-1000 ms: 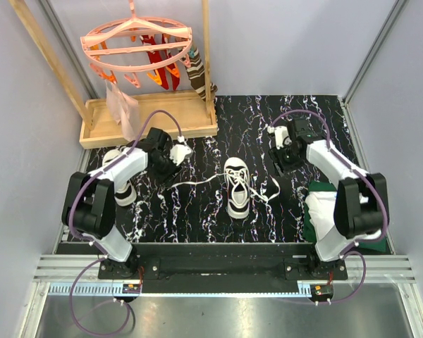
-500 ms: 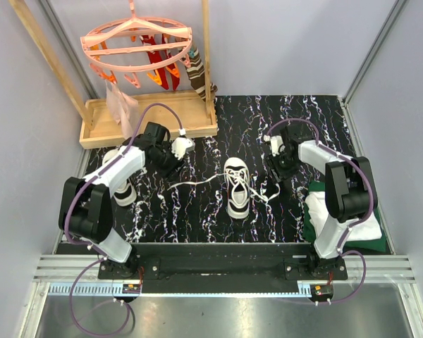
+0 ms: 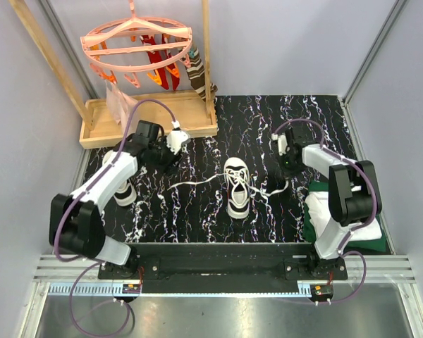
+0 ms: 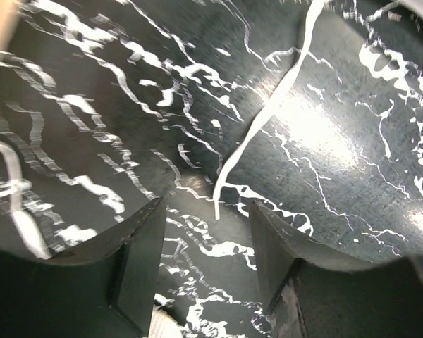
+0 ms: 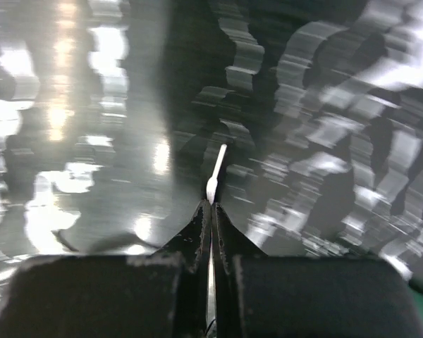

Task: Tie the shoes

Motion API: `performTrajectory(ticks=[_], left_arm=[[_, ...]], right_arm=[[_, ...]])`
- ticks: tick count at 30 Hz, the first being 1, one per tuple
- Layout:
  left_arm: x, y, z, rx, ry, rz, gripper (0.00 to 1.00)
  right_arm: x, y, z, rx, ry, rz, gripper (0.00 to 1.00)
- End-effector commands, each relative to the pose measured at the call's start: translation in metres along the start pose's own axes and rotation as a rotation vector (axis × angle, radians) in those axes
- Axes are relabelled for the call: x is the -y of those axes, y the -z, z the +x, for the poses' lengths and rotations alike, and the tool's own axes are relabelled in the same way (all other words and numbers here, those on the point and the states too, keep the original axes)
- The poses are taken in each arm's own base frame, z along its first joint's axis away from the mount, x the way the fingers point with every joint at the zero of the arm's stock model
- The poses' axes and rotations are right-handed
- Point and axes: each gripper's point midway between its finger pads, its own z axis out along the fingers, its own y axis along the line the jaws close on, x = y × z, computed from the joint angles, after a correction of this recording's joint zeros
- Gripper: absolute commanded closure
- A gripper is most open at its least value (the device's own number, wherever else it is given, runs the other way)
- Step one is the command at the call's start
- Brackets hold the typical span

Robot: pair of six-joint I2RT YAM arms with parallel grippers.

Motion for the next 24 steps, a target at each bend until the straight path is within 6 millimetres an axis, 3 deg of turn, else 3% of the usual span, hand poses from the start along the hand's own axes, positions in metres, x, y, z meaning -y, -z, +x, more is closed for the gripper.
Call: performTrajectory(ticks=[1,5,6,9,10,12,15,18,21,22,24], left_arm=[[-0.017,0.03,-0.03,0.129,-0.041,-0.123,0.46],[-0.02,0.051,-0.05,0.217,-0.051,-0.174,0.43],[-0.021,0.057,-0.059,0.255,-0.058,-0.187,0.41],[-0.01,0.077,-0.081,0.366,-0.083,-0.17,0.38],[-0.006,0.082,-0.086,0.391,-0.104,-0.154,0.37],[0.007,0.091,-0.097,0.45,-0.133,-0.103,0.33],[0.025,0.093,-0.104,0.483,-0.177,-0.008,0.36],[0.038,0.092,-0.117,0.491,-0.24,0.086,0.47],[0.045,0.075,-0.129,0.452,-0.234,0.154,0.38],[0.045,0.059,-0.125,0.417,-0.227,0.19,0.35],[0.054,0.049,-0.124,0.399,-0.283,0.255,0.31]], right_arm=[[0.053,0.037,-0.018,0.105,-0.091,0.183,1.0],[0.059,0.058,-0.029,0.163,-0.11,0.207,0.81],[0.06,0.063,-0.033,0.183,-0.119,0.211,0.7],[0.056,0.088,-0.047,0.269,-0.129,0.188,0.23],[0.054,0.096,-0.053,0.3,-0.127,0.175,0.18],[0.042,0.121,-0.069,0.393,-0.109,0.116,0.14],[0.025,0.157,-0.091,0.517,-0.068,0.032,0.08],[0.008,0.185,-0.11,0.629,-0.021,-0.059,0.0],[-0.005,0.201,-0.124,0.699,0.018,-0.131,0.0],[-0.011,0.201,-0.126,0.706,0.032,-0.168,0.0],[-0.014,0.205,-0.132,0.723,0.044,-0.188,0.0]])
